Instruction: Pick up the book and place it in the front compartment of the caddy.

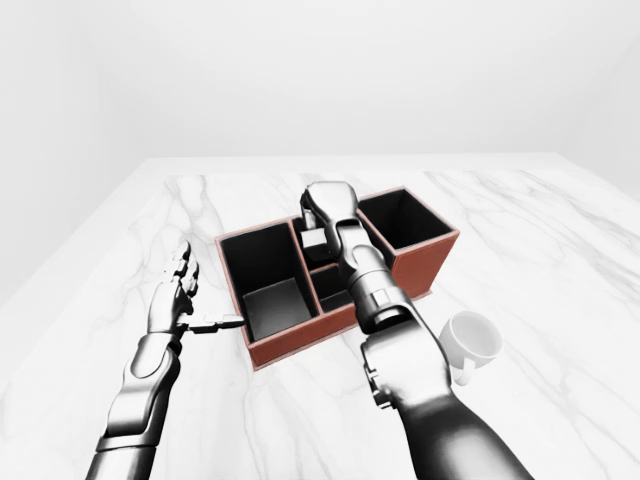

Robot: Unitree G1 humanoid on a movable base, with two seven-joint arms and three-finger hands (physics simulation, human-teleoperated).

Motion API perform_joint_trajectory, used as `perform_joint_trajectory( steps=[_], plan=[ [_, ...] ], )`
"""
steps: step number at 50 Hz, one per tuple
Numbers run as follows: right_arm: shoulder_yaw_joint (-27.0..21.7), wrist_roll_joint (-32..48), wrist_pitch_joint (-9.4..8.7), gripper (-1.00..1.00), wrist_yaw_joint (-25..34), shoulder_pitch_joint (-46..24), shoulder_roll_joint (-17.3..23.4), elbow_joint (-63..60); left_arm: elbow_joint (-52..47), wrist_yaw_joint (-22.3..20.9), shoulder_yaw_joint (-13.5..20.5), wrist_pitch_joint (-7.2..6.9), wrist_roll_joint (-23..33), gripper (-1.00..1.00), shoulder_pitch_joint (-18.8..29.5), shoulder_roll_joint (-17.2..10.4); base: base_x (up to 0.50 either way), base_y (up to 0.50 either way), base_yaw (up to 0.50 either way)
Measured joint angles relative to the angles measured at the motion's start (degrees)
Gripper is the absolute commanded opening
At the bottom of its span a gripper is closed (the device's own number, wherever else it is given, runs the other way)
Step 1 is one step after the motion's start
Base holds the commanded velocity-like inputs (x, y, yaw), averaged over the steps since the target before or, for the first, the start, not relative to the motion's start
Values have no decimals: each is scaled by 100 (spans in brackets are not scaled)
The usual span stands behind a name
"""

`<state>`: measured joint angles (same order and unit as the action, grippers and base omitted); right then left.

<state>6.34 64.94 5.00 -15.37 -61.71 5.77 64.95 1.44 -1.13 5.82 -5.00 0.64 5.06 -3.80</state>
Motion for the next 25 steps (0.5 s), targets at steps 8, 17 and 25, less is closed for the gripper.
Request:
perform_joint_trajectory(
  steps=[8,17,25],
  plan=[
    [2,41,0,-100,-90,5,0,8,18,3,0,0,3,100,7,-1,0,0,0],
    [3,76,0,-100,-193,5,-9,-7,48,6,2,0,2,100,20,-4,0,0,0],
    [6,96,0,-100,-300,9,-26,-30,56,8,0,0,4,100,19,-4,0,0,0]
  ],
)
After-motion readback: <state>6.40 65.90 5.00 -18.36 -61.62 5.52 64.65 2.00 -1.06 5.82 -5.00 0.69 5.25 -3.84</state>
